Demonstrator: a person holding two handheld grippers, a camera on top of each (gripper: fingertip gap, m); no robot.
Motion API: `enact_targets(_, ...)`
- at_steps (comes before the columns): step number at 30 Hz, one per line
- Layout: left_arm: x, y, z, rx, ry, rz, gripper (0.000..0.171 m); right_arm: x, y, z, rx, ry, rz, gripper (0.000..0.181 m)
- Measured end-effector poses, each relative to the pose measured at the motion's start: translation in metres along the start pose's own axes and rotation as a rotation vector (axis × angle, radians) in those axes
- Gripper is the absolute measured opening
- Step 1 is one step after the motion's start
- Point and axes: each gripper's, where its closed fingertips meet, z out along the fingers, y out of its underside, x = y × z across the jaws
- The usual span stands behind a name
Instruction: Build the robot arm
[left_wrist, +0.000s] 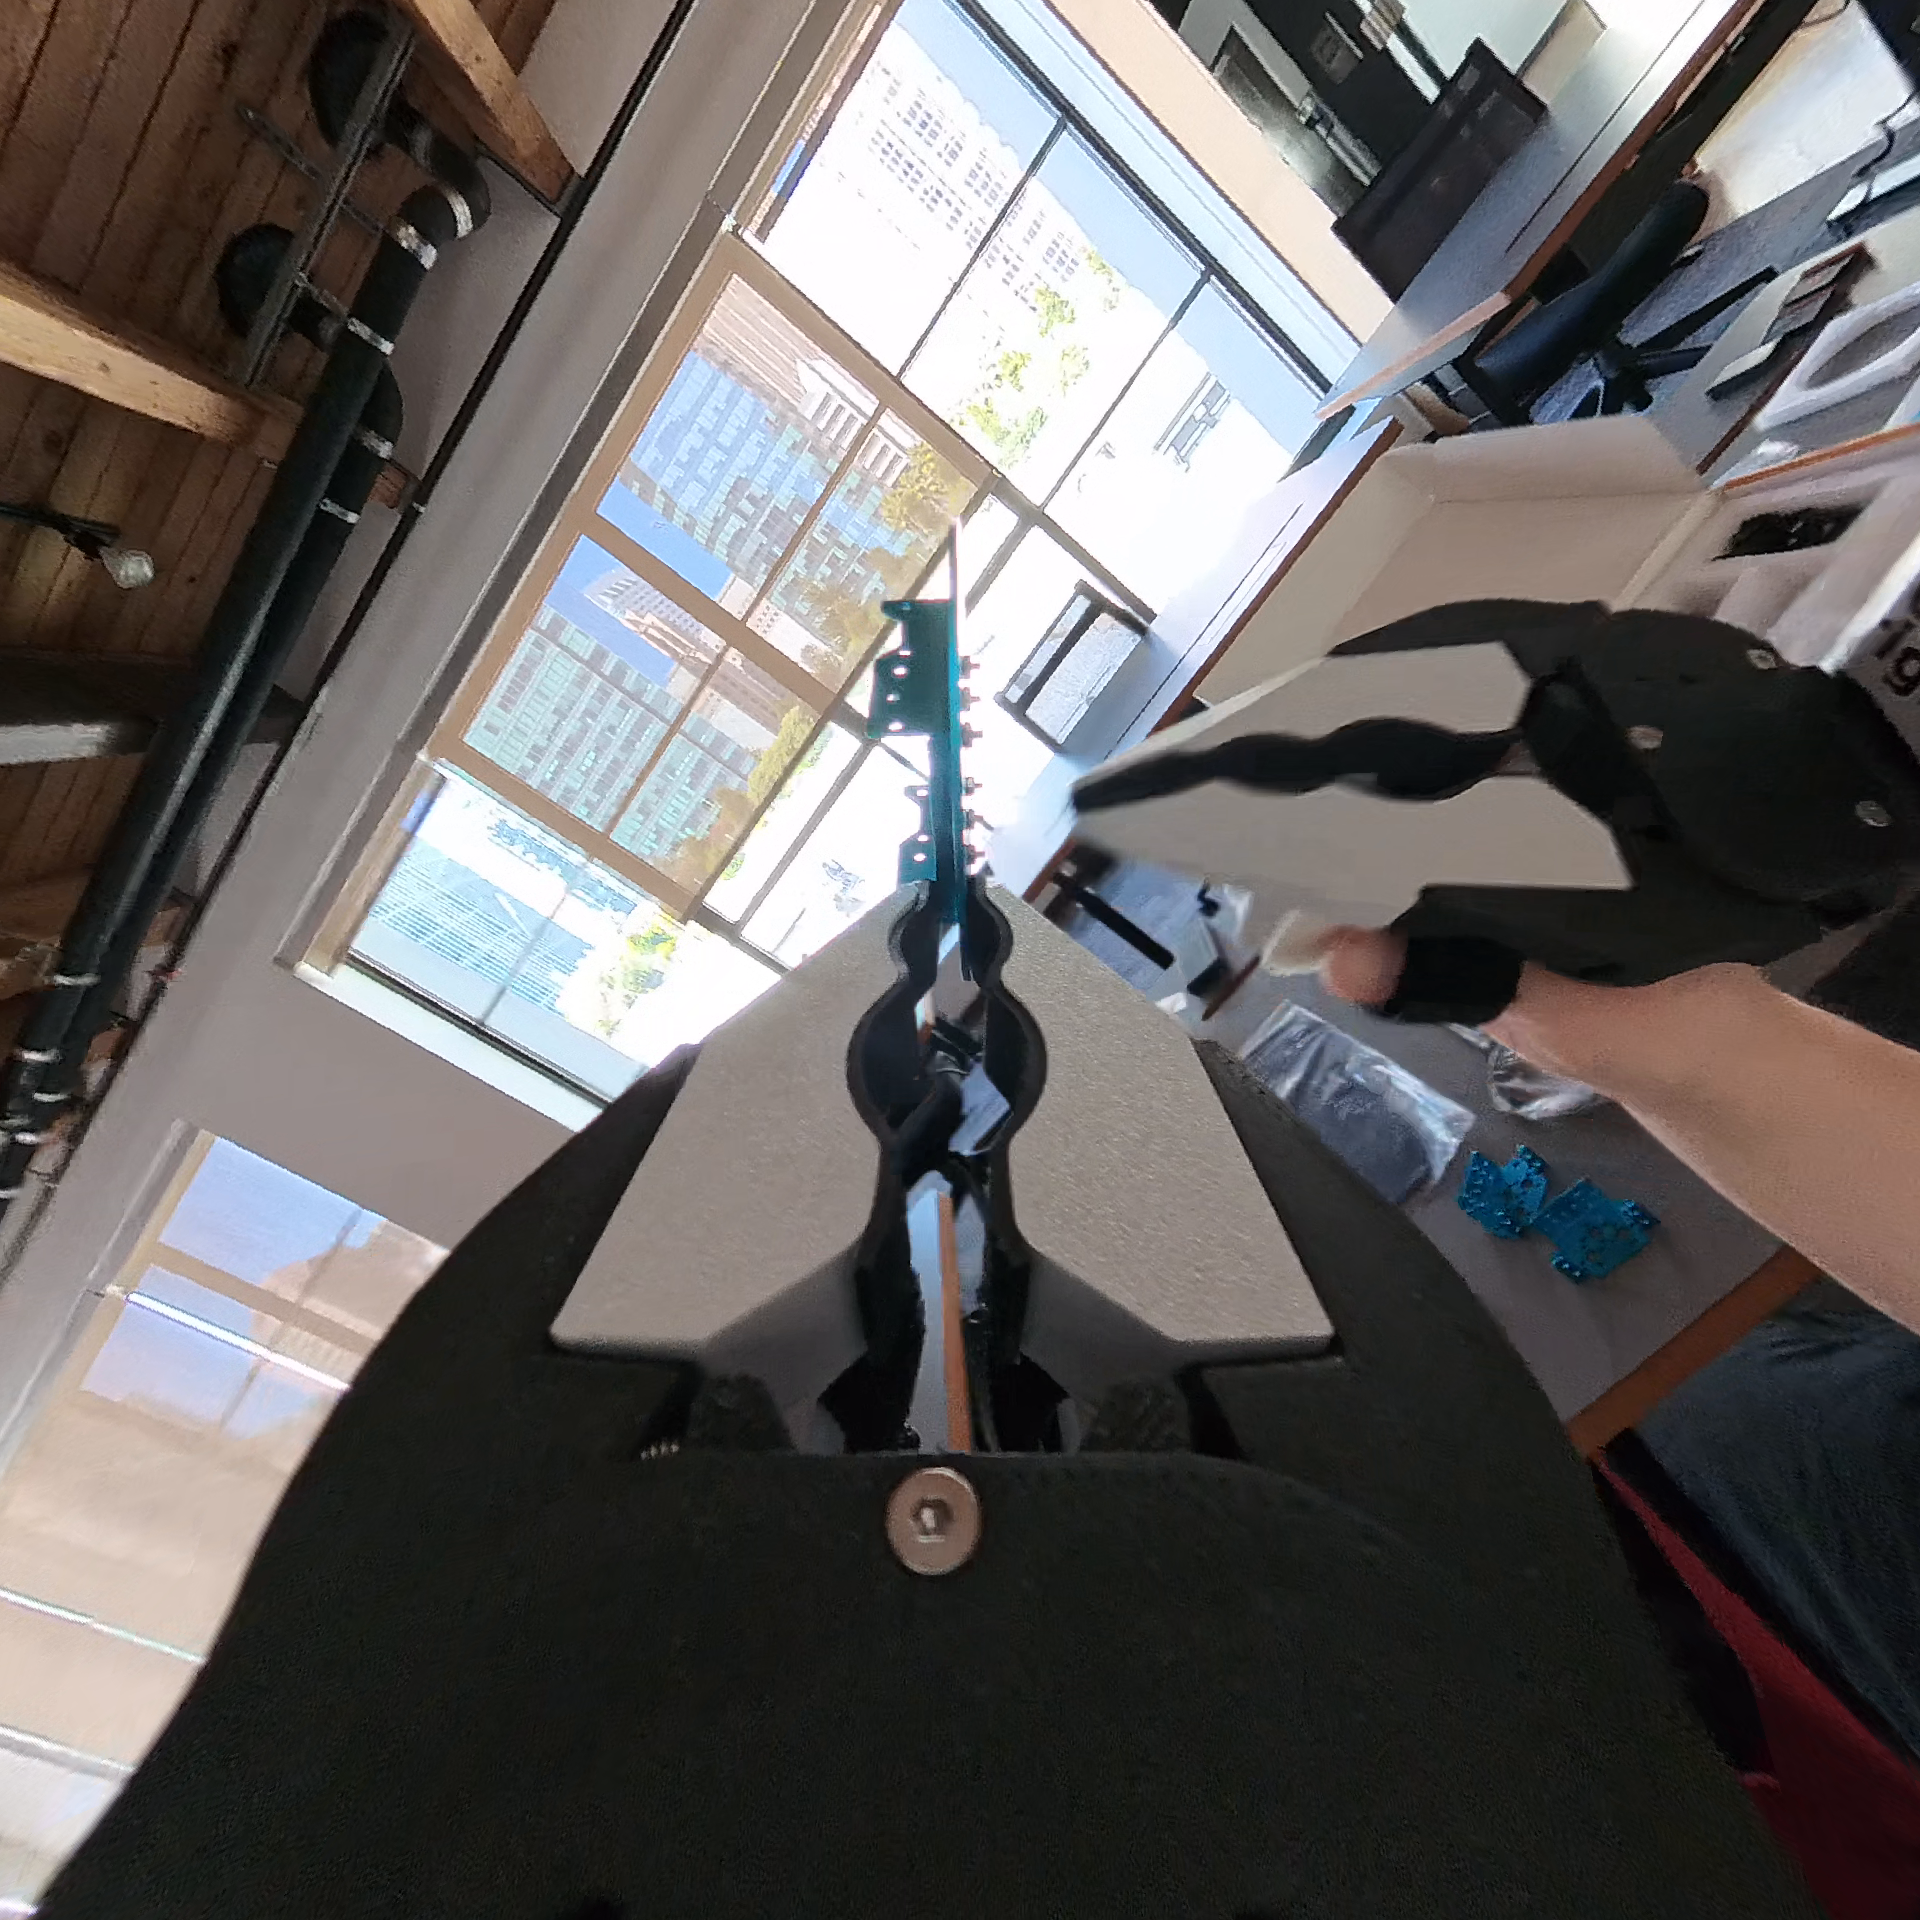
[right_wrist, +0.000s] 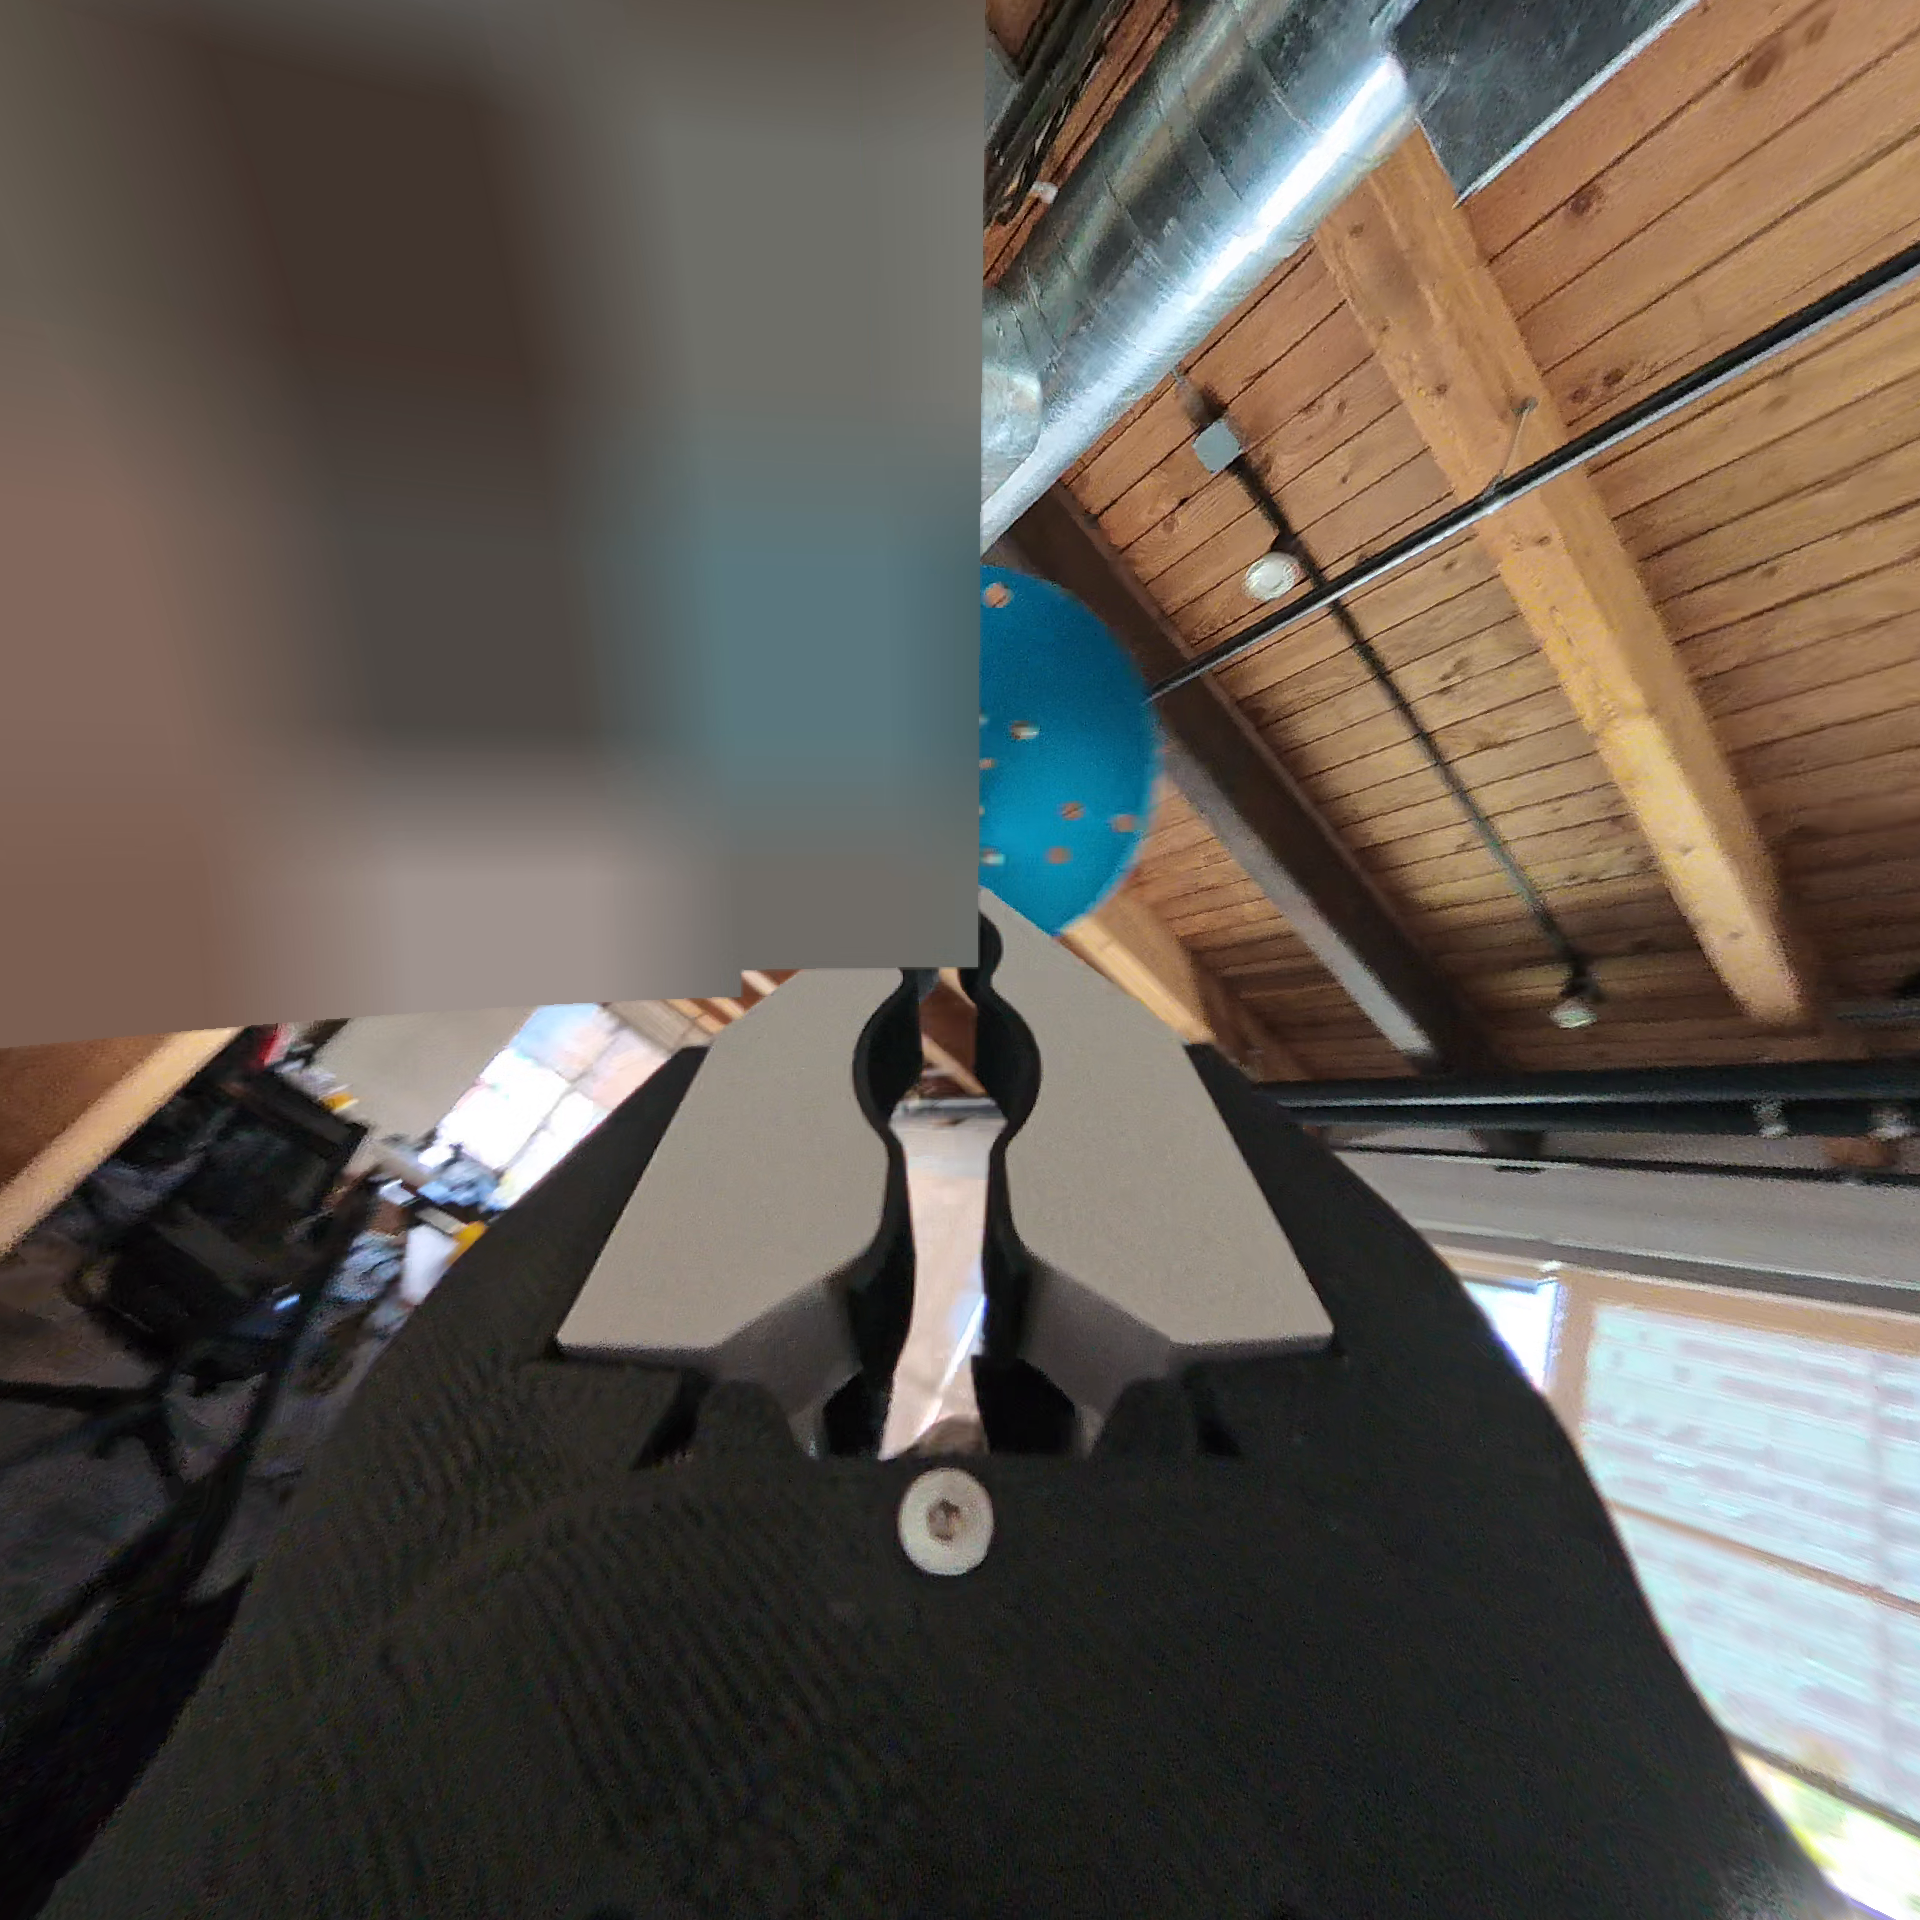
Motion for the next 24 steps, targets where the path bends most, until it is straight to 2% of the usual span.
enact_targets(1, -0.001, 0.006, -0.002, -0.004, 0.017, -0.052, 0.003, 0.010, -0.002, -0.013, 0.033, 0.046, 0.003, 0.000)
enact_targets(2, 0.000, 0.013, -0.005, -0.003, 0.050, -0.120, 0.003, 0.017, -0.001, -0.023, 0.062, 0.054, 0.081, 0.000)
enact_targets(3, 0.006, 0.018, -0.007, 0.012, 0.106, -0.196, 0.003, 0.021, 0.007, -0.029, 0.064, 0.006, 0.238, 0.002)
enact_targets(4, 0.013, 0.024, -0.009, 0.022, 0.153, -0.269, 0.003, 0.024, 0.020, -0.029, 0.040, -0.047, 0.438, 0.012)
enact_targets(5, 0.019, 0.031, -0.010, 0.027, 0.181, -0.323, 0.003, 0.022, 0.034, -0.028, 0.014, -0.124, 0.621, 0.032)
enact_targets(6, 0.026, 0.037, -0.010, 0.038, 0.219, -0.371, 0.003, 0.014, 0.043, -0.028, -0.003, -0.231, 0.776, 0.044)
enact_targets(8, 0.042, 0.049, -0.009, 0.066, 0.301, -0.494, 0.003, -0.001, 0.048, -0.033, 0.015, -0.410, 0.999, 0.043)
enact_targets(9, 0.049, 0.055, -0.008, 0.078, 0.336, -0.555, 0.002, -0.008, 0.053, -0.037, 0.012, -0.453, 1.061, 0.042)
enact_targets(11, 0.064, 0.073, -0.003, 0.074, 0.415, -0.675, 0.002, -0.024, 0.065, -0.048, -0.027, -0.544, 1.138, 0.021)
enact_targets(13, 0.078, 0.093, 0.004, 0.043, 0.496, -0.765, 0.003, -0.026, 0.081, -0.055, -0.065, -0.536, 1.225, 0.020)
enact_targets(16, 0.091, 0.120, 0.017, 0.007, 0.567, -0.843, 0.003, -0.033, 0.105, -0.070, -0.154, -0.555, 1.287, 0.001)
enact_targets(19, 0.102, 0.131, 0.021, 0.006, 0.648, -0.905, 0.003, -0.038, 0.118, -0.089, -0.168, -0.586, 1.348, 0.000)
enact_targets(22, 0.108, 0.140, 0.024, 0.029, 0.627, -0.899, 0.005, -0.042, 0.131, -0.098, -0.126, -0.559, 1.473, 0.000)
enact_targets(24, 0.107, 0.149, 0.022, 0.034, 0.575, -0.893, 0.016, -0.044, 0.140, -0.101, -0.076, -0.534, 1.565, 0.000)
